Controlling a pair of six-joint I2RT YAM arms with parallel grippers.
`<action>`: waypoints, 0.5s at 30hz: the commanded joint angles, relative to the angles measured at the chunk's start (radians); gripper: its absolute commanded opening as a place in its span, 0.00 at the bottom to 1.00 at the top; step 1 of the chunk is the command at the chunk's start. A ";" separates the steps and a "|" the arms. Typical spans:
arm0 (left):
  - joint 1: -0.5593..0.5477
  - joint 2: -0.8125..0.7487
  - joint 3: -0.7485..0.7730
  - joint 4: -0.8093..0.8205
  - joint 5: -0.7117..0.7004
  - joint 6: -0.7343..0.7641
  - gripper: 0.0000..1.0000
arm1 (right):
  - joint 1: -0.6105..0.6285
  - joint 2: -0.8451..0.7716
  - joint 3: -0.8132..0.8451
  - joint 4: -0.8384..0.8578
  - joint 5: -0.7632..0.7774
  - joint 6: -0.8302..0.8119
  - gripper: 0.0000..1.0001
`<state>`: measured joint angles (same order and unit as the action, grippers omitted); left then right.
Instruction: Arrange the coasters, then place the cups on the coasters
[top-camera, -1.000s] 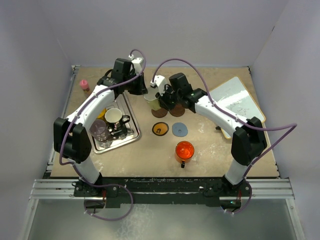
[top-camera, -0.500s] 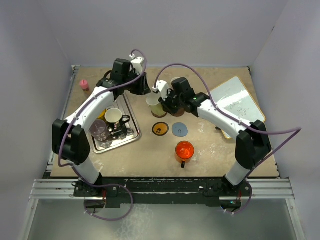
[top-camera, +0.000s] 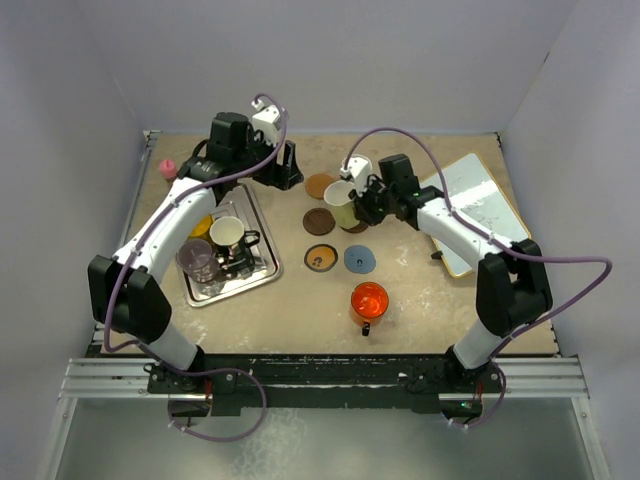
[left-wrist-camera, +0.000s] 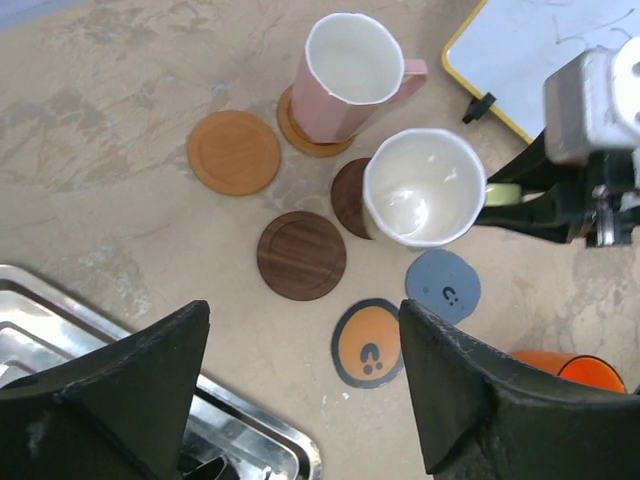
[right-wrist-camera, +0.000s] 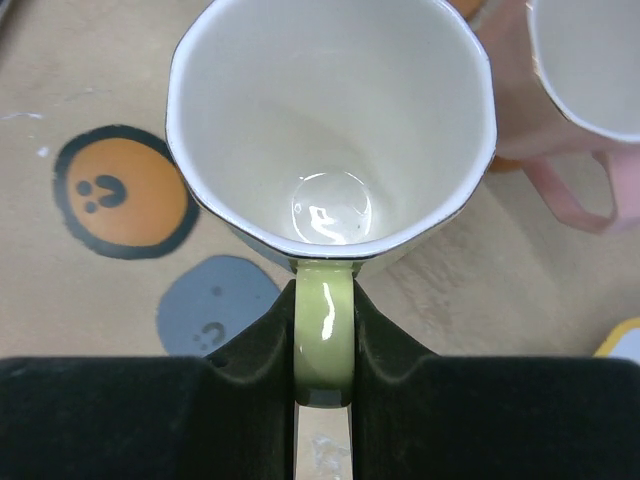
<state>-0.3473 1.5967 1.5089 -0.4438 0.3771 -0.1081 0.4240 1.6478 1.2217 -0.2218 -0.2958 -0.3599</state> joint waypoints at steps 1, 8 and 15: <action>0.022 -0.067 0.002 0.008 -0.044 0.066 0.78 | -0.051 -0.043 -0.012 0.191 -0.122 -0.039 0.00; 0.038 -0.095 -0.049 0.044 -0.061 0.072 0.84 | -0.099 -0.019 -0.055 0.289 -0.231 -0.061 0.00; 0.039 -0.095 -0.056 0.053 -0.054 0.068 0.84 | -0.119 0.012 -0.056 0.332 -0.272 -0.071 0.00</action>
<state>-0.3141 1.5394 1.4582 -0.4351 0.3248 -0.0582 0.3195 1.6615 1.1511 -0.0441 -0.4797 -0.4065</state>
